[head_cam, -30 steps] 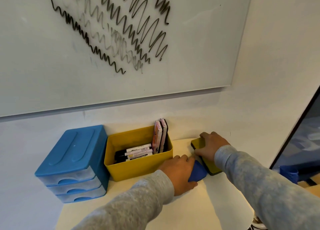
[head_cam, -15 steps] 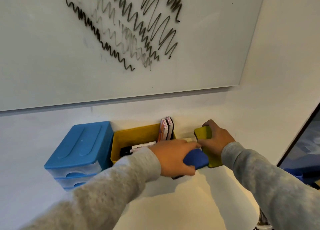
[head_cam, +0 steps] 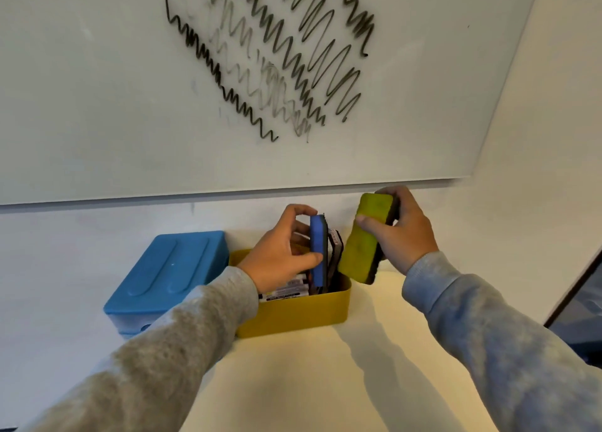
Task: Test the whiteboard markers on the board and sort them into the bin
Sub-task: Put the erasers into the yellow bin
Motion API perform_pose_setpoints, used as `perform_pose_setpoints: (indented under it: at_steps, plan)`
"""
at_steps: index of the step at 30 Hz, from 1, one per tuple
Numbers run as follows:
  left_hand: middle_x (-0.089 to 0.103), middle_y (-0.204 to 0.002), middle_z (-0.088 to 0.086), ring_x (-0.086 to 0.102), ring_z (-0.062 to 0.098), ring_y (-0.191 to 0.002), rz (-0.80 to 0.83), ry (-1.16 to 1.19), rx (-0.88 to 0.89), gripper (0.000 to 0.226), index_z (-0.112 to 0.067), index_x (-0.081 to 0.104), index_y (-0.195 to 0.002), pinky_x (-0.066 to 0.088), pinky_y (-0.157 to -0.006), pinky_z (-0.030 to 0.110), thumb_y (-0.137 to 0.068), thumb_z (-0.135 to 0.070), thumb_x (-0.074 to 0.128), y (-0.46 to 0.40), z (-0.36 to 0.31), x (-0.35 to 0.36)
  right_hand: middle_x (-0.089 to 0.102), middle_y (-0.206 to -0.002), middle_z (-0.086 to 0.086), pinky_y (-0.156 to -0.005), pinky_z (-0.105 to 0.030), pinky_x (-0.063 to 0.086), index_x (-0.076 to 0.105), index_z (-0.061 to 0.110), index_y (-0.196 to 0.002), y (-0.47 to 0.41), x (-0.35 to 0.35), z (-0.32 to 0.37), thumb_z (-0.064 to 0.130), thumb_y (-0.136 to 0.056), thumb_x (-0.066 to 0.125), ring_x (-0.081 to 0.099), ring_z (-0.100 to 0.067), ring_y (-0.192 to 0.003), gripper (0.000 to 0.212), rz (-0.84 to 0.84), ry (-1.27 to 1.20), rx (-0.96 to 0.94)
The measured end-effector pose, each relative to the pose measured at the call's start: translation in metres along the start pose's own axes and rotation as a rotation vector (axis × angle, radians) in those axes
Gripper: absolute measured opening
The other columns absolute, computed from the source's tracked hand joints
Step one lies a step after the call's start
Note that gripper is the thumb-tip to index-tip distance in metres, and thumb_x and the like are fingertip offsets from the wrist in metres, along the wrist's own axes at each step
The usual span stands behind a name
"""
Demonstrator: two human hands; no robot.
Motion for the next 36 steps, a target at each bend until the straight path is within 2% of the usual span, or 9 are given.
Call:
perform_pose_setpoints:
  at_steps: [3, 5, 11, 17, 21, 23, 27, 30, 36]
  plan:
    - [0.064, -0.114, 0.007, 0.069, 0.015, -0.096, 0.009, 0.021, -0.048, 0.063, -0.031, 0.042, -0.127, 0.059, -0.088, 0.037, -0.082, -0.001, 0.075, 0.003, 0.014, 0.005, 0.063, -0.081, 0.002, -0.058, -0.047, 0.061, 0.049, 0.035, -0.109, 0.003, 0.013, 0.0, 0.025, -0.081, 0.08, 0.066, -0.024, -0.072, 0.043, -0.005, 0.102, 0.003]
    - [0.064, -0.113, 0.005, 0.07, 0.015, -0.095, 0.012, 0.017, -0.068, 0.064, -0.031, 0.043, -0.126, 0.059, -0.088, 0.038, -0.08, -0.001, 0.076, 0.003, 0.021, 0.008, 0.064, -0.075, 0.0, -0.057, -0.048, 0.06, 0.046, 0.037, -0.106, 0.003, 0.02, -0.002, 0.026, -0.08, 0.078, 0.066, -0.025, -0.066, 0.042, -0.003, 0.194, -0.059]
    - [0.06, -0.112, 0.004, 0.068, 0.011, -0.093, 0.026, 0.026, -0.086, 0.064, -0.027, 0.042, -0.125, 0.06, -0.085, 0.033, -0.079, -0.001, 0.077, 0.002, 0.025, 0.013, 0.061, -0.076, 0.004, -0.059, -0.033, 0.053, 0.041, 0.033, -0.105, 0.012, 0.032, -0.002, 0.035, -0.084, 0.077, 0.06, -0.018, -0.068, 0.042, 0.001, 0.335, -0.251]
    - [0.059, -0.111, 0.006, 0.069, 0.028, -0.098, 0.121, 0.007, -0.112, 0.067, -0.022, 0.04, -0.124, 0.06, -0.084, 0.044, -0.076, 0.006, 0.077, 0.002, 0.03, 0.022, 0.058, -0.08, 0.01, -0.058, -0.031, 0.051, 0.037, 0.034, -0.099, 0.026, 0.038, -0.016, 0.054, -0.087, 0.069, 0.059, -0.015, -0.07, 0.04, 0.096, 0.432, -0.313]
    - [0.057, -0.114, 0.016, 0.065, 0.034, -0.105, 0.124, 0.031, -0.145, 0.061, -0.019, 0.043, -0.12, 0.057, -0.087, 0.048, -0.075, 0.0, 0.08, 0.001, 0.033, 0.025, 0.046, -0.072, 0.014, -0.053, -0.028, 0.036, 0.043, 0.031, -0.084, 0.034, 0.037, -0.029, 0.046, -0.095, 0.058, 0.049, -0.016, -0.066, 0.024, 0.172, 0.596, -0.413]
    - [0.057, -0.114, 0.016, 0.063, 0.032, -0.105, 0.118, -0.005, -0.147, 0.058, -0.02, 0.045, -0.119, 0.056, -0.088, 0.044, -0.075, -0.008, 0.082, 0.0, 0.036, 0.026, 0.048, -0.07, 0.013, -0.053, -0.027, 0.037, 0.045, 0.03, -0.082, 0.033, 0.035, -0.031, 0.038, -0.095, 0.059, 0.05, -0.017, -0.065, 0.021, 0.18, 0.599, -0.398]
    - [0.062, -0.104, 0.007, 0.065, 0.022, -0.094, 0.09, -0.111, -0.121, 0.054, -0.023, 0.049, -0.117, 0.057, -0.084, 0.035, -0.076, -0.019, 0.083, 0.001, 0.041, 0.026, 0.057, -0.066, 0.01, -0.057, -0.033, 0.051, 0.051, 0.03, -0.09, 0.026, 0.034, -0.031, 0.034, -0.093, 0.06, 0.057, -0.018, -0.063, 0.01, 0.221, 0.575, -0.308]
    - [0.063, -0.101, 0.006, 0.066, 0.019, -0.09, 0.068, -0.141, -0.101, 0.052, -0.021, 0.05, -0.117, 0.056, -0.082, 0.031, -0.077, -0.019, 0.082, 0.002, 0.04, 0.028, 0.062, -0.067, 0.002, -0.06, -0.039, 0.055, 0.053, 0.031, -0.098, 0.023, 0.036, -0.032, 0.033, -0.093, 0.06, 0.06, -0.02, -0.062, 0.009, 0.252, 0.506, -0.214]
    - [0.064, -0.101, 0.001, 0.066, 0.014, -0.09, 0.07, -0.197, -0.075, 0.05, -0.022, 0.051, -0.122, 0.057, -0.082, 0.031, -0.08, -0.018, 0.079, 0.006, 0.036, 0.028, 0.064, -0.068, -0.007, -0.054, -0.049, 0.057, 0.052, 0.031, -0.096, 0.028, 0.04, -0.034, 0.031, -0.091, 0.059, 0.065, -0.029, -0.055, 0.009, 0.25, 0.399, -0.085]
Point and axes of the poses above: each hand's wrist, its own y-axis away from the middle knuckle, its own x-axis out of the palm, z = x × y, the point moved 1 cm from there along -y, towards the middle knuckle
